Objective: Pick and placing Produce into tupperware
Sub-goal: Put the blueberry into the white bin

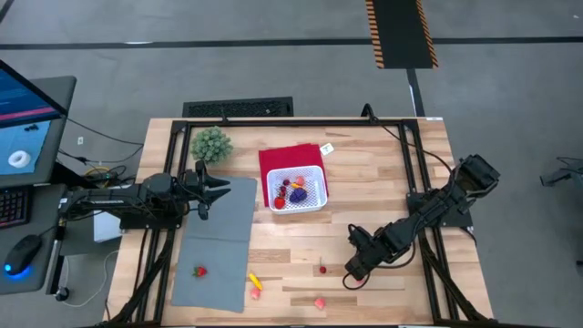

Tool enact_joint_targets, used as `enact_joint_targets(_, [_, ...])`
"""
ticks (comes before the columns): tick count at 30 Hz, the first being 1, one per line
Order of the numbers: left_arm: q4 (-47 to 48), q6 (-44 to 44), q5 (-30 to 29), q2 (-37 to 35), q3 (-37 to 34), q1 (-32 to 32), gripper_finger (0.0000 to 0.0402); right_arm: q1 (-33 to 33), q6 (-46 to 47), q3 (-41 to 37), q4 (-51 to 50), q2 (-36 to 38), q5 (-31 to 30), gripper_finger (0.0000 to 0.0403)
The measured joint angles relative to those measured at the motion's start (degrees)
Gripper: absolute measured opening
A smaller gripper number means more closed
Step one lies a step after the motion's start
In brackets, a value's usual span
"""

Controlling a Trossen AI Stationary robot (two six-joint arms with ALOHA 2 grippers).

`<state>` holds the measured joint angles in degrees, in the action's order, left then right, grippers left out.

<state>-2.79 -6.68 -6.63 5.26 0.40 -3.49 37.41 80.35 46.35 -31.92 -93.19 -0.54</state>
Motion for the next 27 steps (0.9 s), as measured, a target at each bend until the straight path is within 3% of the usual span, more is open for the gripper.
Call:
enact_joint_targets(5, [0.01,0.0,0.0,0.0,0.01,0.01,0.0104,-0.51,-2.66,1.02,-0.71,-0.38,0.79,0.0014])
enact_joint_targets(12, [0.01,0.0,-0.01,0.0,0.01,0.0,0.0104,-1.88,-6.6,4.4,-3.04,-0.35,-0.41,0.0027])
enact_joint_targets(17, [0.0,0.0,-0.02,0.0,0.0,0.02,0.0104,-3.59,-10.22,6.41,-6.89,-0.33,-0.88,0.001])
enact_joint_targets(27, [0.0,0.0,0.0,0.0,0.0,0.0,0.0104,-10.24,-25.06,11.11,-8.47,-0.2,-9.42,0.0016])
